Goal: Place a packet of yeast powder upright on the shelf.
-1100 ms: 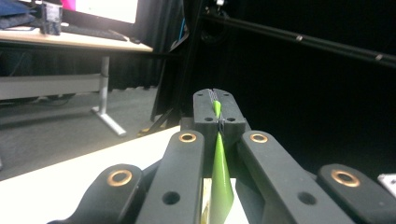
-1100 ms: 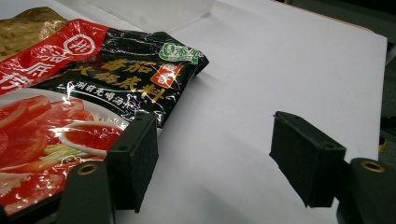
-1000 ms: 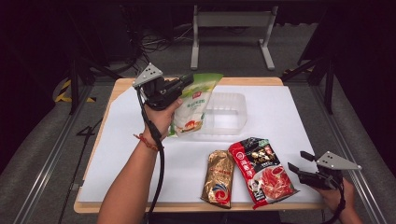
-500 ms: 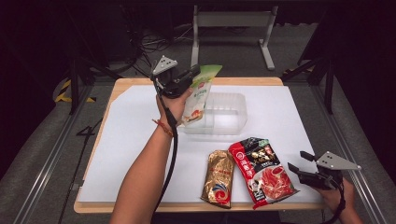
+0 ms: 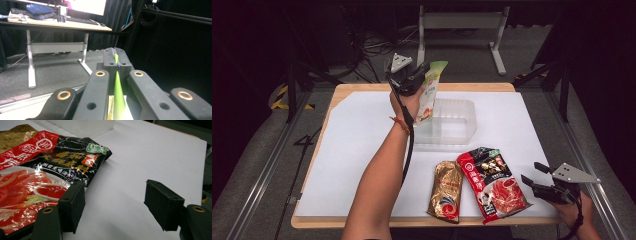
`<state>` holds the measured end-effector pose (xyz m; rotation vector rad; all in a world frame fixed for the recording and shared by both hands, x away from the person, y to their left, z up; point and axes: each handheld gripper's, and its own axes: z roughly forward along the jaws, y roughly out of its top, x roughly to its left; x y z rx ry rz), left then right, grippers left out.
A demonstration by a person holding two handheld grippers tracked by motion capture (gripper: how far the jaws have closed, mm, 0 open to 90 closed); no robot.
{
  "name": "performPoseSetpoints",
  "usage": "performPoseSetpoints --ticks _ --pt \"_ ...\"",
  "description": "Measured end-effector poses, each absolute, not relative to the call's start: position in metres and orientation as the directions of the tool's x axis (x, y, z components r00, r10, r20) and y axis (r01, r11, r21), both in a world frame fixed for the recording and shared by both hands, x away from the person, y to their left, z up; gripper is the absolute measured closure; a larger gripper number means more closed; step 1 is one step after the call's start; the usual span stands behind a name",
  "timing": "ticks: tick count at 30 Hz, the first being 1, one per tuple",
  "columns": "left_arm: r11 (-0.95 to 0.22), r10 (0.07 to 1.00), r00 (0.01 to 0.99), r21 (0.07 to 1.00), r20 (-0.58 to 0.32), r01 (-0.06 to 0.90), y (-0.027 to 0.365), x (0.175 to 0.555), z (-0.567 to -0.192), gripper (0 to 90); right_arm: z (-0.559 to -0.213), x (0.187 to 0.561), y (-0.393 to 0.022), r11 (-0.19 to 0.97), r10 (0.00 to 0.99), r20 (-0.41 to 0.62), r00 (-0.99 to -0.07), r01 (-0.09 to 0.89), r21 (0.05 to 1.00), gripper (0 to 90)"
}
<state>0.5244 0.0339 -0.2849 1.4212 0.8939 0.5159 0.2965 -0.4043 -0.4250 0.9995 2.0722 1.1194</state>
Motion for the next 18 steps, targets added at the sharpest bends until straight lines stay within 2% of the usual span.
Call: performPoseSetpoints --ticks 7,10,18 --pt "0.137 0.749 0.623 0.972 -0.227 0.190 0.030 0.523 -0.304 89.3 -0.425 0.295 -0.404 0.368 0.819 -0.131 -0.559 0.336 0.867 33.4" --pt "0.147 0.734 0.631 0.966 -0.252 0.214 0.034 0.522 -0.314 89.0 -0.425 0.295 -0.404 0.369 0.818 -0.130 -0.561 0.337 0.866 33.5" --pt "0.058 0.704 0.687 0.978 -0.182 0.199 0.050 0.509 -0.324 87.8 -0.425 0.295 -0.403 0.378 0.815 -0.140 -0.563 0.334 0.863 33.5"
